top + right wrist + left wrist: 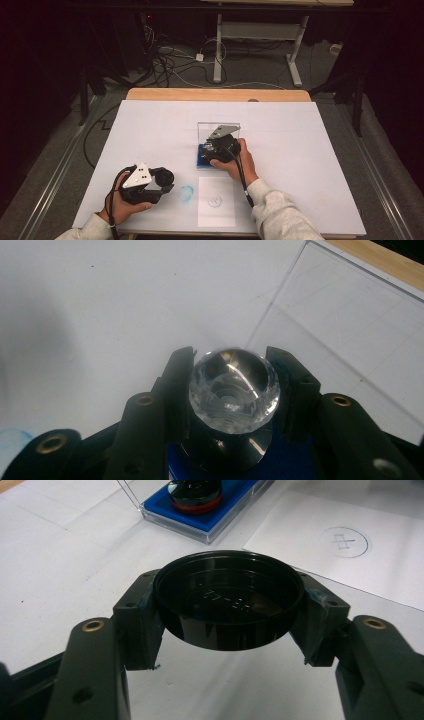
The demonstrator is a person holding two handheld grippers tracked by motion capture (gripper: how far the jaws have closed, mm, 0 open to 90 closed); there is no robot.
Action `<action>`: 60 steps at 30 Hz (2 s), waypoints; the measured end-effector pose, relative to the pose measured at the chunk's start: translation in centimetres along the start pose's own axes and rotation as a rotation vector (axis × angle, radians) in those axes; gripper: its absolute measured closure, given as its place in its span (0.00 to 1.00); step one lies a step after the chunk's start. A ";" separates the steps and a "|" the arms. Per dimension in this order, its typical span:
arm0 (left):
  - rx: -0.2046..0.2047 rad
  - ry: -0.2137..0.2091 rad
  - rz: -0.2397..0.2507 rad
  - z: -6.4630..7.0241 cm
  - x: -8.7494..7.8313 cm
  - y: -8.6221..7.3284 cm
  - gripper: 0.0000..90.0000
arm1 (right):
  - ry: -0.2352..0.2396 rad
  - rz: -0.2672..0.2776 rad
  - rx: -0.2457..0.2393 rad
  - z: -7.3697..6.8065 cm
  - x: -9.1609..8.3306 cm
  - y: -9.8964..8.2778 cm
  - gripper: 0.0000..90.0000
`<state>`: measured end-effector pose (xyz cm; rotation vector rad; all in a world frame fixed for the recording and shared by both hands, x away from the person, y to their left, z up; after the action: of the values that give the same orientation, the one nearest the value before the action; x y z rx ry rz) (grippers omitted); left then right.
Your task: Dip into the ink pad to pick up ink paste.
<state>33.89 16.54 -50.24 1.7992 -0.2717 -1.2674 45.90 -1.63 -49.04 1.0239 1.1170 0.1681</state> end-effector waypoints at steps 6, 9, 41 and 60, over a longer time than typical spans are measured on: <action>-0.004 0.000 0.005 -0.1 -0.1 0.0 0.41 | -0.009 -0.011 -0.027 -0.1 -0.1 0.1 0.63; -0.004 -0.001 0.003 -0.1 -0.1 0.0 0.41 | -0.006 -0.015 -0.032 -0.1 -0.2 0.1 0.63; -0.028 -0.002 0.022 0.0 0.0 0.2 0.41 | -0.009 0.070 0.012 1.7 -5.3 2.2 0.63; -0.002 -0.002 0.006 -0.1 -0.1 0.2 0.41 | -0.053 0.094 0.002 2.7 -9.8 2.9 0.63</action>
<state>34.01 16.54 -50.06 1.7940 -0.2769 -1.2651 44.47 -7.31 -40.19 1.0776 1.0220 0.2133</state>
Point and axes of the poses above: each handheld gripper's, and its own axes: x roughly forward along the jaws, y roughly out of its top, z roughly to its right, the point moved 8 cm from there along x, roughly forward along the jaws, and after that the axes turned 3 degrees about -z, right-handed, at the moved point
